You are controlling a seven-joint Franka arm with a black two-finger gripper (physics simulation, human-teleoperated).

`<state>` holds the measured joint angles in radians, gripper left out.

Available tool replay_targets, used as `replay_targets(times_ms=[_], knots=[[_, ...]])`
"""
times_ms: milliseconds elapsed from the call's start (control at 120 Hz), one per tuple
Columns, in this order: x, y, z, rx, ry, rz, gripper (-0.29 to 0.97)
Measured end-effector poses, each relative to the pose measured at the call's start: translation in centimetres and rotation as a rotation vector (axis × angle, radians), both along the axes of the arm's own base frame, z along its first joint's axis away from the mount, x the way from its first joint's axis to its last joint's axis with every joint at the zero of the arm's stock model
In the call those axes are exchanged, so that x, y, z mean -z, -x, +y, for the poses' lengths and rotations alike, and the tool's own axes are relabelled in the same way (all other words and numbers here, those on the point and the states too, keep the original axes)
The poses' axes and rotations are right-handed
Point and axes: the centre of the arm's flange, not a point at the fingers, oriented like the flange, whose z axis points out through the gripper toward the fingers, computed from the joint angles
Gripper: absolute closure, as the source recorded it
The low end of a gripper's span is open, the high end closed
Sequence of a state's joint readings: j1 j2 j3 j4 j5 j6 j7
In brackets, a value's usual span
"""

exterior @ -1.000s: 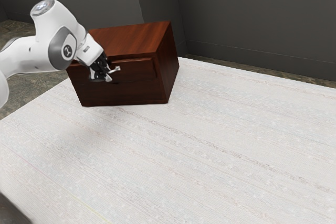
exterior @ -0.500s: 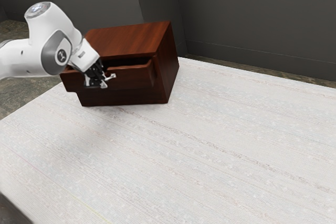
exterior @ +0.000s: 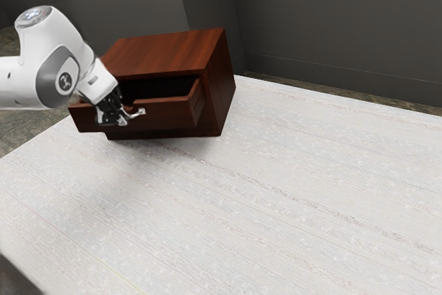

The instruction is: Pull the drawer handle with one arm to open the drawer

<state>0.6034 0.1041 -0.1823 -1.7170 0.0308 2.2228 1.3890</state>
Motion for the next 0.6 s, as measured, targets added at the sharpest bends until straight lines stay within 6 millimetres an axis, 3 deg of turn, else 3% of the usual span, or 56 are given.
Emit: replay_targets(times_ms=[600], knots=[[-0.1, 3.3, -1.9, -0.005, -0.014, 0.005, 0.66]])
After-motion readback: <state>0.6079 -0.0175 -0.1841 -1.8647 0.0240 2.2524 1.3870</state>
